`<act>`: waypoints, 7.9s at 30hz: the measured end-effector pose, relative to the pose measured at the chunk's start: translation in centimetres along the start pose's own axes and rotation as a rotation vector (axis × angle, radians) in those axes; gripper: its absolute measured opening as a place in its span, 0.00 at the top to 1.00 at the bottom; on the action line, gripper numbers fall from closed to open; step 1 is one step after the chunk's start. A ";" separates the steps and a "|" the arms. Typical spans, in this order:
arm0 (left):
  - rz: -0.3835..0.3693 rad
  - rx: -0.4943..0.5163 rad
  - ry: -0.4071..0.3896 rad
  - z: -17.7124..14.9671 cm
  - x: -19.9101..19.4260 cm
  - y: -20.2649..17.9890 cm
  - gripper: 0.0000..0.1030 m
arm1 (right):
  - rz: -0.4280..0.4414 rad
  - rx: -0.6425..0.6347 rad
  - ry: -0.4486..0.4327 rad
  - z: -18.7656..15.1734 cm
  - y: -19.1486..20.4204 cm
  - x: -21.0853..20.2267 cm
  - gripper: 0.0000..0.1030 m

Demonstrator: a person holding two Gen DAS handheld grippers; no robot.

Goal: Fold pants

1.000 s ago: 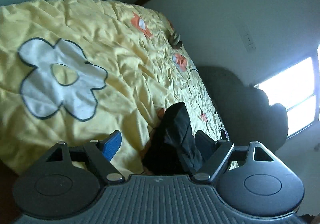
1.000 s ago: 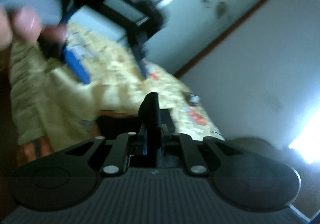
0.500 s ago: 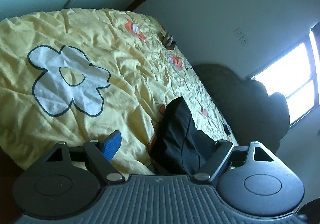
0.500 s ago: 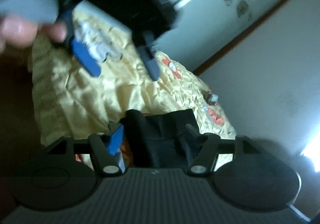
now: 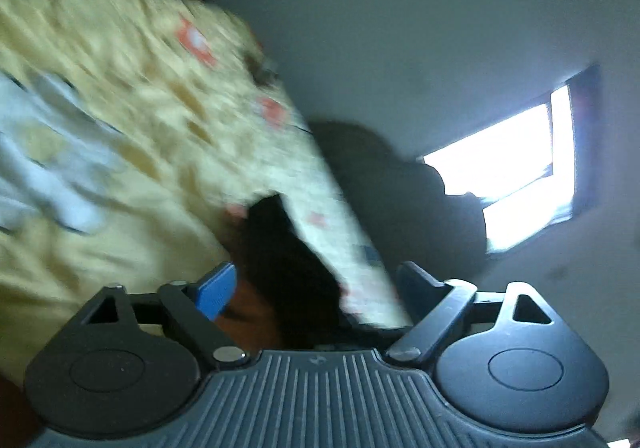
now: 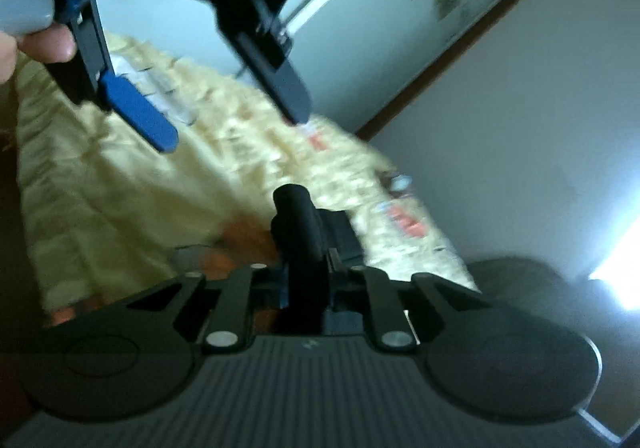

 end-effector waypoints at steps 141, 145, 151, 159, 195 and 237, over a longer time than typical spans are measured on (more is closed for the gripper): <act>0.227 1.056 0.205 -28.1 28.3 -30.5 0.19 | -0.603 1.024 0.193 -36.1 -21.7 -21.7 0.63; 0.436 1.191 0.087 -28.3 28.6 -29.1 0.19 | -0.462 0.981 0.051 -32.8 -20.8 -22.4 0.35; 0.591 1.146 0.098 -26.5 28.5 -25.0 0.19 | -0.391 0.944 0.326 -35.2 -20.7 -16.4 0.39; 0.689 1.029 0.194 -25.1 30.7 -20.5 0.19 | -0.384 1.044 0.198 -33.2 -22.7 -18.3 0.38; 0.764 1.111 0.074 -22.4 35.8 -20.1 0.07 | -0.376 1.087 0.370 -38.6 -26.9 -13.2 0.19; 0.710 1.033 0.091 -24.8 22.5 -16.9 0.08 | -0.348 1.209 0.282 -39.6 -21.5 -22.2 0.16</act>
Point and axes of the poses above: each gripper's, at about its wrist camera, not at the fingertips, and x roughly the way its jaws point, y to its left, z to its top, the point moved 4 cm from there along x, roughly the way its jaws point, and after that the axes turned 11 degrees about z, right-handed, at the moved point
